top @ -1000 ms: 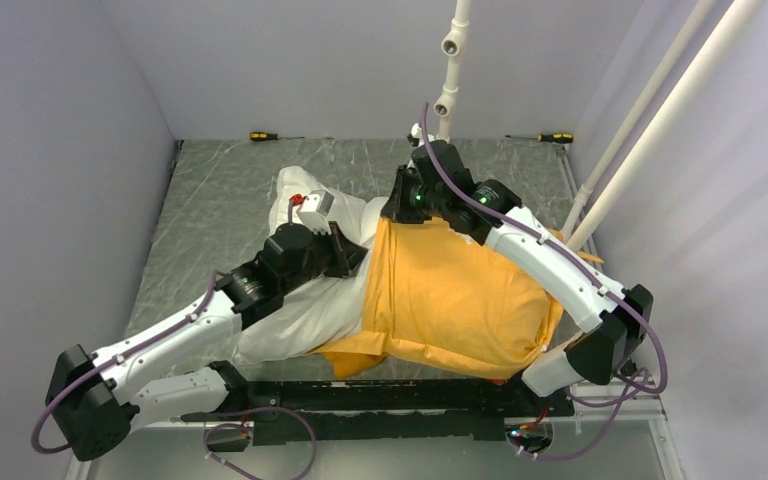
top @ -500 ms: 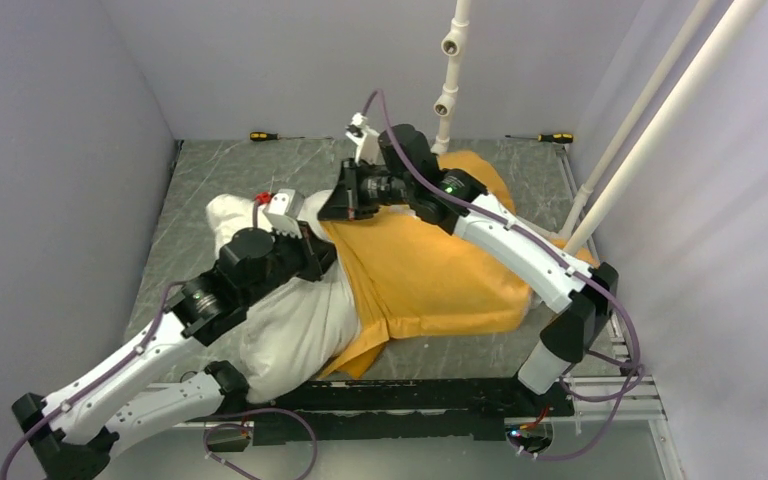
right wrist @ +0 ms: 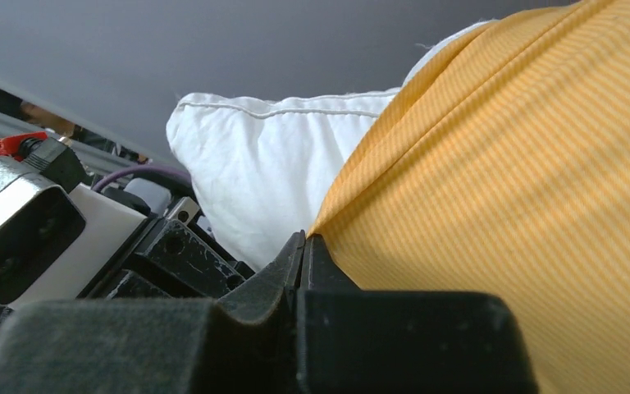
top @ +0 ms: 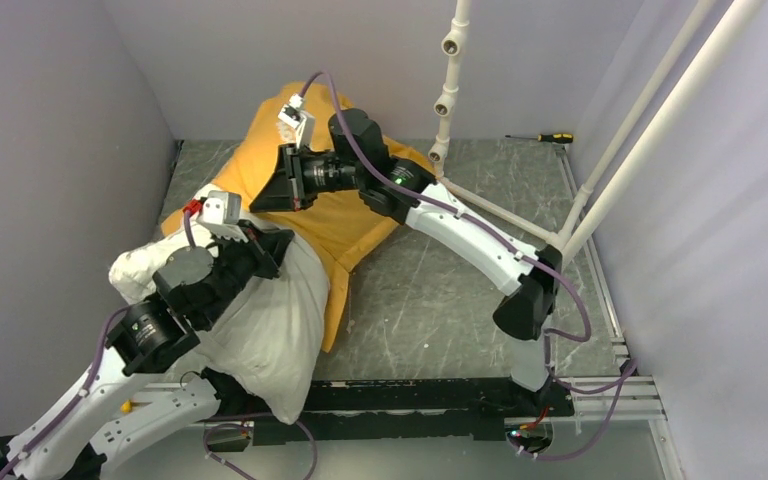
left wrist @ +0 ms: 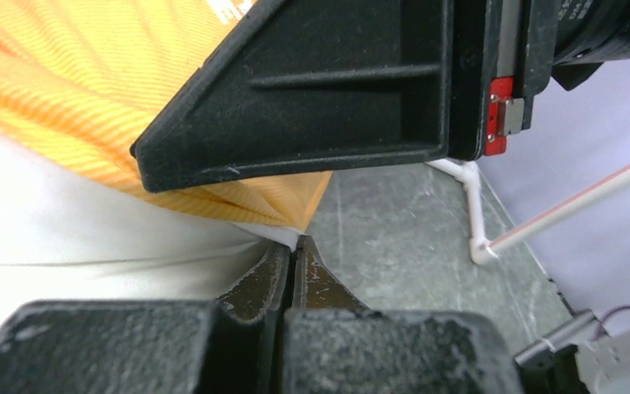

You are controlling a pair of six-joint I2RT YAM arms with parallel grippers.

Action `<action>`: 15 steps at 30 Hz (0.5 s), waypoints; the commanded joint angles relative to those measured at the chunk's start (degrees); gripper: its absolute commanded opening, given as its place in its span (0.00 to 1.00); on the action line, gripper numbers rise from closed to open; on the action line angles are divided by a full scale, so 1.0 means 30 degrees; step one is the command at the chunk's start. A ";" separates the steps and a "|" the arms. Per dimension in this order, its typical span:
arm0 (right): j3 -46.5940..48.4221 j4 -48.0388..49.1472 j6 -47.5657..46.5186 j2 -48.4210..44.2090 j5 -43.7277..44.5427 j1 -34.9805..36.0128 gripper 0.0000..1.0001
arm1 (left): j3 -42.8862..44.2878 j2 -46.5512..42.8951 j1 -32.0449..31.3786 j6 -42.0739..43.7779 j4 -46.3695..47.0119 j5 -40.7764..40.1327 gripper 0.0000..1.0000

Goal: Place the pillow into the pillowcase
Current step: Stuff the pillow into the pillowcase.

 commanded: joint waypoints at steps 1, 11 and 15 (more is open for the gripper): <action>0.2232 0.3944 0.1100 -0.0407 -0.4367 0.1746 0.00 | 0.0548 0.0014 -0.0506 0.0895 0.3164 -0.0880 0.00; -0.5681 0.0073 -0.1886 -0.3455 0.0433 0.1570 0.00 | -0.4342 0.2211 -0.0517 -0.0826 0.4372 -0.5084 0.00; -1.0599 0.0820 -0.1087 -0.5900 0.1657 0.1424 0.00 | -0.5290 0.4203 -0.0502 -0.2506 0.6050 -0.3222 0.00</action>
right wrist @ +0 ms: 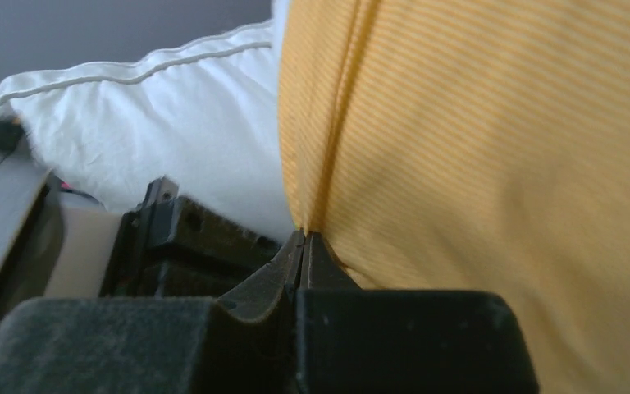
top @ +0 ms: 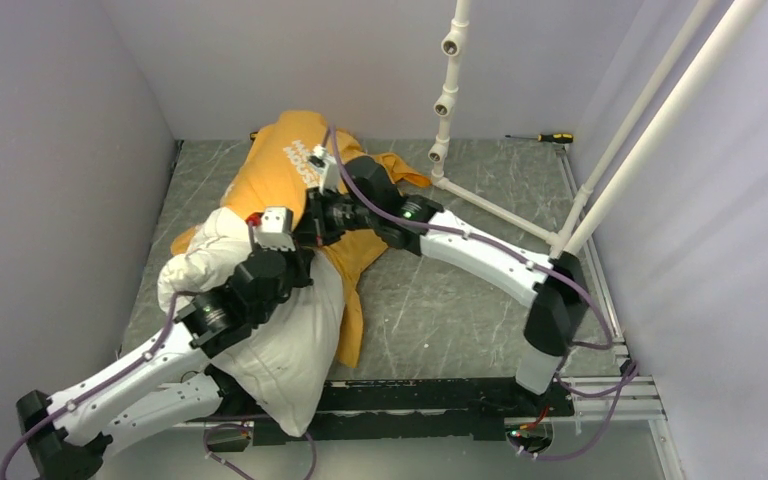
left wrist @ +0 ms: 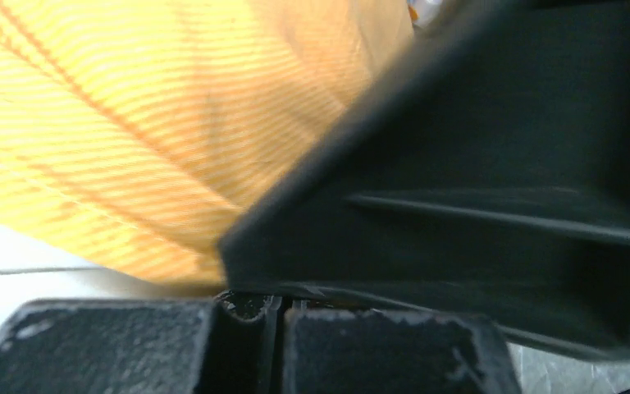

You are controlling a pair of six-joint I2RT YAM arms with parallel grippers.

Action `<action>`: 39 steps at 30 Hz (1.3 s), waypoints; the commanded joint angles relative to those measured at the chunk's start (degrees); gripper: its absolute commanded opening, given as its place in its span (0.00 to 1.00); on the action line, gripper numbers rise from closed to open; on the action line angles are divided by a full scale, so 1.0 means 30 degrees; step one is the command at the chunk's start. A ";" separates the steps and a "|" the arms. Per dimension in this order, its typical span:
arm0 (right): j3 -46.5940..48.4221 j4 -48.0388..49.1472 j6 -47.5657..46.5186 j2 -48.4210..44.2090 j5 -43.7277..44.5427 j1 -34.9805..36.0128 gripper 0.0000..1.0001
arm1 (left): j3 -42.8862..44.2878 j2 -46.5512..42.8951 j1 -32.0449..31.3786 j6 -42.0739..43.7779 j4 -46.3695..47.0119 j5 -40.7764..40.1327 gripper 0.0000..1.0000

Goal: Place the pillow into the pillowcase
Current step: Stuff the pillow into the pillowcase.

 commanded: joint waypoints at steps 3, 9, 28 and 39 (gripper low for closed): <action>-0.6009 0.0853 0.1272 -0.5889 -0.1402 0.1132 0.00 | -0.1419 0.2782 0.0250 -0.2338 0.5247 0.1074 0.00; -0.8550 0.1777 0.1821 -1.0038 -0.1562 0.1059 0.00 | -0.2100 0.3551 0.4373 -0.2569 0.8434 0.7687 0.00; -1.2970 0.2910 0.2964 -0.7980 0.4561 -0.0487 0.00 | 0.5674 0.4407 0.5398 -0.1964 -0.6470 1.1290 0.81; -1.0368 0.3865 0.2535 -0.2632 0.4766 -0.0935 0.00 | 1.4297 0.1844 0.5422 -0.2422 -2.1177 0.4624 0.99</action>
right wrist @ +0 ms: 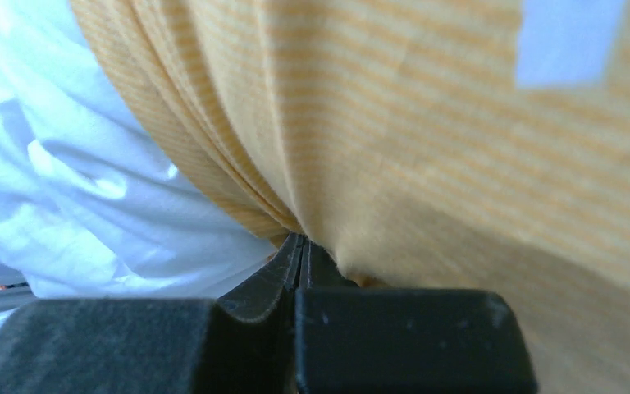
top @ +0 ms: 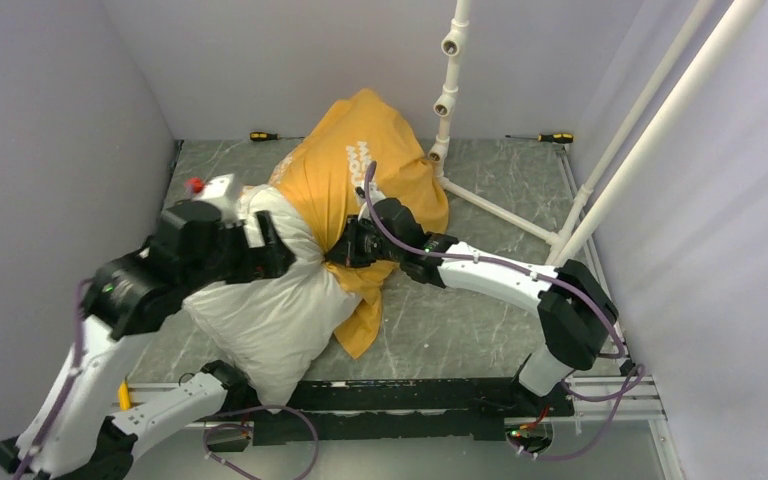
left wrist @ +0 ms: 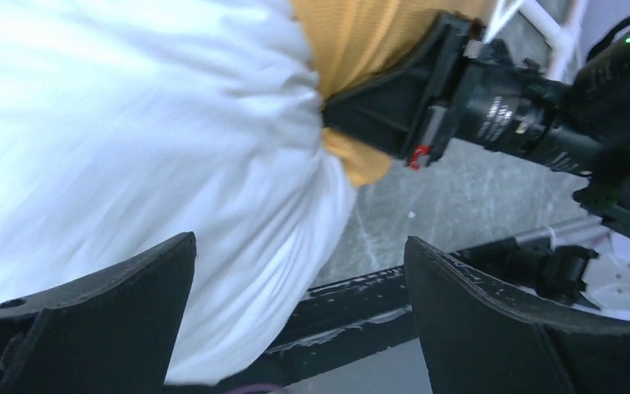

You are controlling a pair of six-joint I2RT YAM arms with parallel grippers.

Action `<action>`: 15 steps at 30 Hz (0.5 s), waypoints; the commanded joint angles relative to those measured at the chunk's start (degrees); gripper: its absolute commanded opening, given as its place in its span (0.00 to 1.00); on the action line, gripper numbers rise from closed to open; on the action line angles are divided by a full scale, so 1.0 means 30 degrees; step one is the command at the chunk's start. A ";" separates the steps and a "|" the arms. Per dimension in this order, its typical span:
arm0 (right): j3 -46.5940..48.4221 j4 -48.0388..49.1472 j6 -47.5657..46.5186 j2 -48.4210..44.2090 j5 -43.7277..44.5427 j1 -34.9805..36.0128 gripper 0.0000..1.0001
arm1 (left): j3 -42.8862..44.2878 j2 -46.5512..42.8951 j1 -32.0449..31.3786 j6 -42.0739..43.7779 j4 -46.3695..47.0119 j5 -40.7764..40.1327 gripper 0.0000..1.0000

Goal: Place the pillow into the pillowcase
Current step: Stuff the pillow into the pillowcase.

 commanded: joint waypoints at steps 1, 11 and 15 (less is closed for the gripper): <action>0.0713 -0.2081 -0.0312 0.1029 -0.0414 -0.0083 0.00 | 0.2897 -0.0963 0.0052 -0.1210 -0.7918 -0.6888 0.99; 0.0429 -0.2166 -0.0118 -0.0041 -0.1351 -0.0831 0.00 | -0.2429 -0.1072 0.0401 -0.5586 -0.9604 -0.9718 0.99; 0.0955 -0.2304 -0.0287 -0.0735 -0.2342 -0.0945 0.00 | -0.4437 -0.0021 0.0672 -0.3493 -0.4344 -0.5903 0.99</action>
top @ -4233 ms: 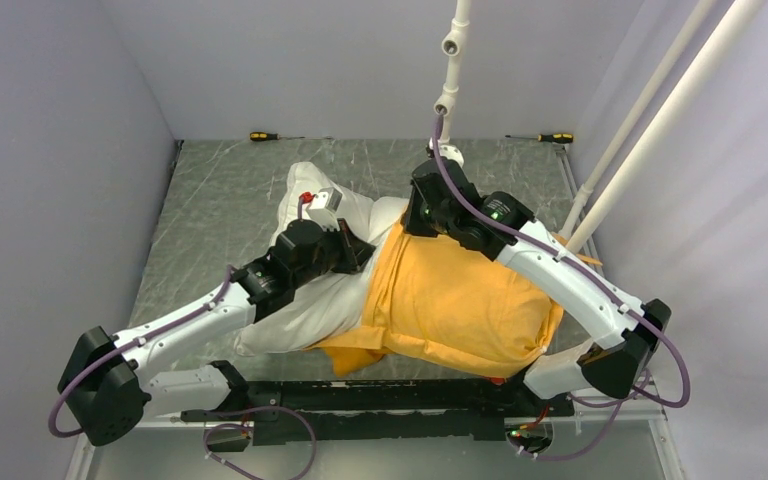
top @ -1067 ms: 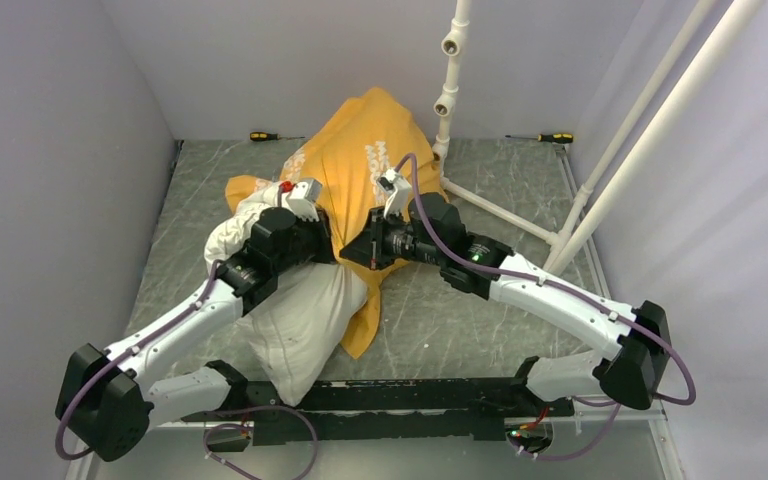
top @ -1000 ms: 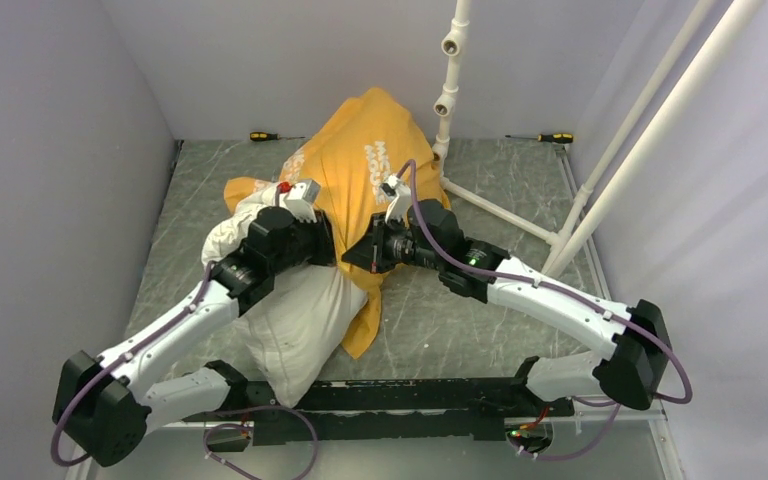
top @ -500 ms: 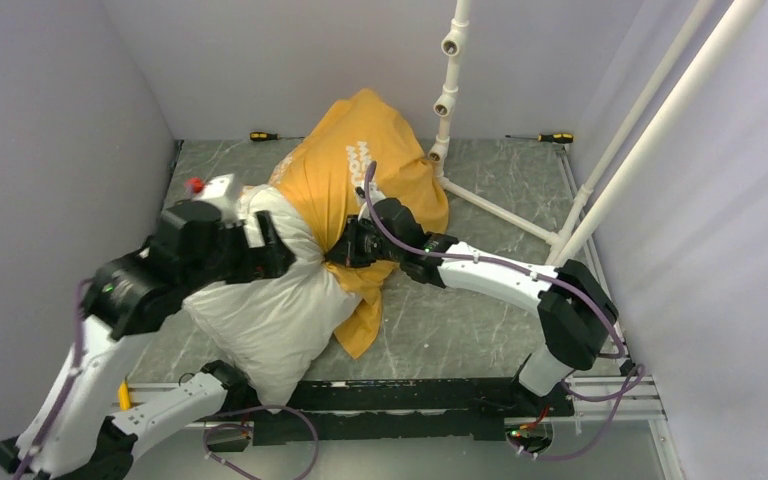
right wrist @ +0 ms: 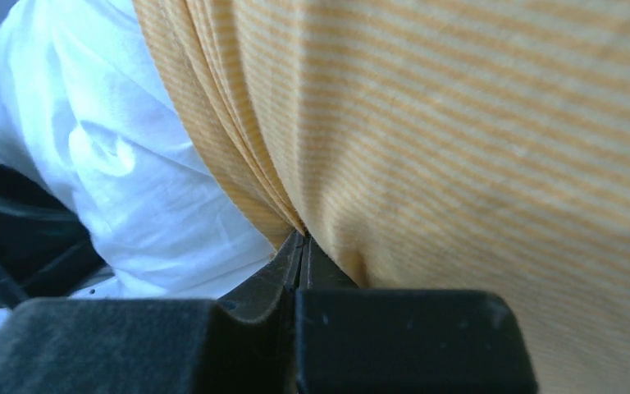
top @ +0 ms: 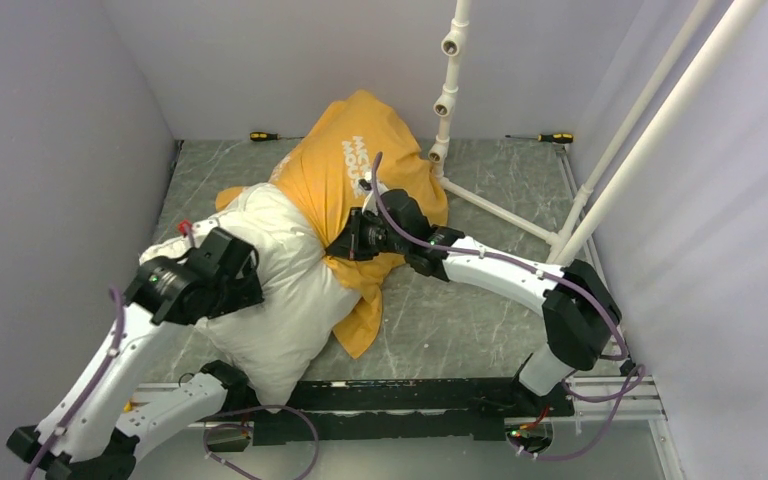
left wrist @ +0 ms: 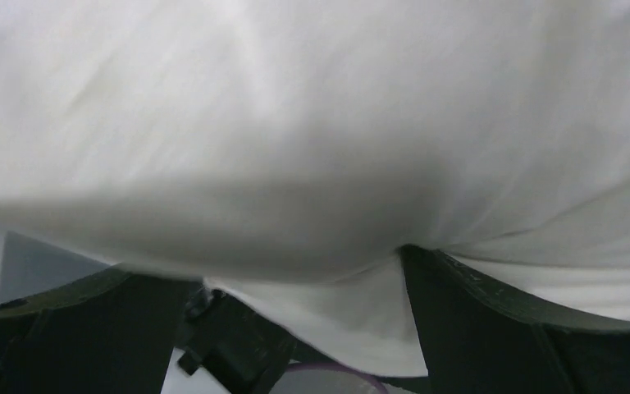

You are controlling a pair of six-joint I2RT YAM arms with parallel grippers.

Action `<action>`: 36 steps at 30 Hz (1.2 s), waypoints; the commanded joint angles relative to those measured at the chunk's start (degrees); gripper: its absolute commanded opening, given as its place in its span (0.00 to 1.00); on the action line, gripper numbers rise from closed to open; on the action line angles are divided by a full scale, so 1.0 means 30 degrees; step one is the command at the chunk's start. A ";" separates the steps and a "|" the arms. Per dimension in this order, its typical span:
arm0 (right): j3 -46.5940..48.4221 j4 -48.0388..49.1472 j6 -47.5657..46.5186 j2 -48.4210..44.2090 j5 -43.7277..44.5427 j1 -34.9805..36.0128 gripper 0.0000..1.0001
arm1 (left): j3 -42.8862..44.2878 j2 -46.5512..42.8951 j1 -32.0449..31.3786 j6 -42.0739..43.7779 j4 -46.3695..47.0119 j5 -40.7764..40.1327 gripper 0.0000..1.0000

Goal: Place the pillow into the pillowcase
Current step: Stuff the pillow into the pillowcase.

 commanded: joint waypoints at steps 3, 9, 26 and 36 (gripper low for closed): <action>0.0831 -0.1924 -0.0481 -0.1536 -0.2489 -0.0144 0.00 | -0.3914 0.0794 0.0549 0.3236 0.9942 0.7214 0.91; 0.2952 0.0596 0.1262 -0.1703 -0.8039 0.0136 0.00 | -0.8059 -0.0627 0.0557 0.2609 2.4430 1.2824 0.00; 0.7743 0.4769 0.5005 0.0114 -1.0899 0.4918 0.00 | -0.9557 0.0377 -0.2140 0.5411 3.7935 0.9961 0.00; 0.8759 0.7227 0.6142 0.1057 -1.0940 0.5393 0.00 | -1.1922 0.1892 -0.3699 0.7692 4.3788 1.0362 0.00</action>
